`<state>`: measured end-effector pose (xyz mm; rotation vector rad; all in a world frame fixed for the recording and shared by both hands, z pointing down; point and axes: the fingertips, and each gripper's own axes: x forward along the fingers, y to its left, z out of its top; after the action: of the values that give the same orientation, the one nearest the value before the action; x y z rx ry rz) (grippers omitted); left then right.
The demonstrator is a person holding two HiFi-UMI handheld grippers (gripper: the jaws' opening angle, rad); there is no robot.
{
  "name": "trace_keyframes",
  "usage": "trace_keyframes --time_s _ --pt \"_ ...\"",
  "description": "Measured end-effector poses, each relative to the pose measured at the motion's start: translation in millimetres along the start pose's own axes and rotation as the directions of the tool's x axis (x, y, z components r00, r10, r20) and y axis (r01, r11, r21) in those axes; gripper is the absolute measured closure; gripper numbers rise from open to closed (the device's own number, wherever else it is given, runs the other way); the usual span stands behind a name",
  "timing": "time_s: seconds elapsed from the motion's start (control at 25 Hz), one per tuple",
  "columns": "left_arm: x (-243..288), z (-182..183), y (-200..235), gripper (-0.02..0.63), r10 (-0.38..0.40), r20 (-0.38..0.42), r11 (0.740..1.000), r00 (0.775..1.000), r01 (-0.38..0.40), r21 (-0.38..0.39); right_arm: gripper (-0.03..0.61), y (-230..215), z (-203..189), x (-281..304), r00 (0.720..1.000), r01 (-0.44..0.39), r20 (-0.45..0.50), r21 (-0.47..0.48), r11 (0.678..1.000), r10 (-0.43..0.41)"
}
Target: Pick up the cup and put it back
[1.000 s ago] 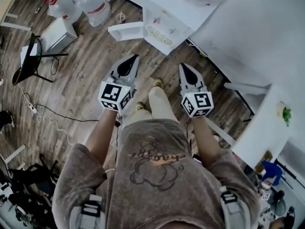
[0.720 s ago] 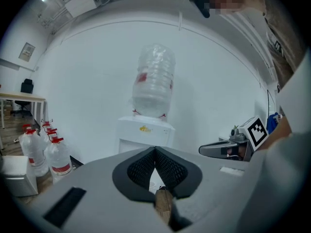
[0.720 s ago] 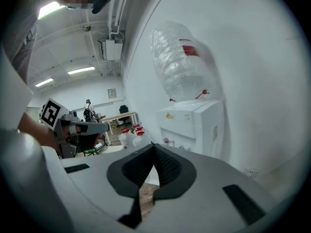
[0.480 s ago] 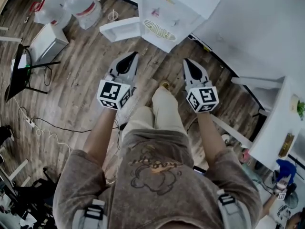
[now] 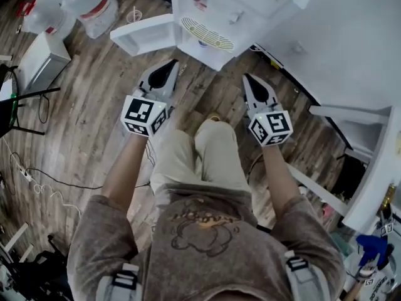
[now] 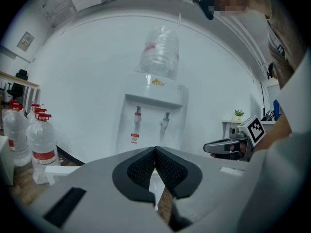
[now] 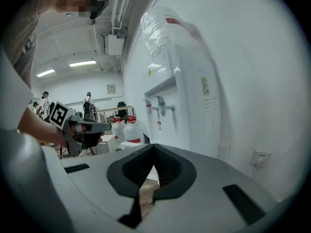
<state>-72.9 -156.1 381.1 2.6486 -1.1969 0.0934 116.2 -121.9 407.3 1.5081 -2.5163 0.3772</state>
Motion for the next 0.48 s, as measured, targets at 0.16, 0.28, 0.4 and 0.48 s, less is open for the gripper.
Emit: trace_keyframes --time_s 0.16,0.28,0.4,0.48 --pt "22.0 -53.0 15.4 0.611 -0.03 0.004 0.999 1.0 0.03 0.02 0.577 -15.2 -53.0 23.6 1.0 -0.003 0.015 -0.019 1.0 0.004" --pt "37.3 -84.4 28.2 0.611 -0.043 0.014 0.998 0.999 0.042 0.044 0.577 -25.3 -84.7 39.4 1.0 0.001 0.031 -0.029 1.0 0.0" --pt "51.6 -111.6 31.7 0.611 -0.067 0.024 0.993 0.997 0.065 0.096 0.578 -37.2 -112.1 51.0 0.998 0.014 0.06 -0.031 0.999 -0.012" --pt "57.7 -127.9 33.8 0.611 -0.085 0.031 0.992 0.996 0.082 0.099 0.578 -41.5 -128.7 57.1 0.997 0.02 0.075 -0.026 0.999 -0.018"
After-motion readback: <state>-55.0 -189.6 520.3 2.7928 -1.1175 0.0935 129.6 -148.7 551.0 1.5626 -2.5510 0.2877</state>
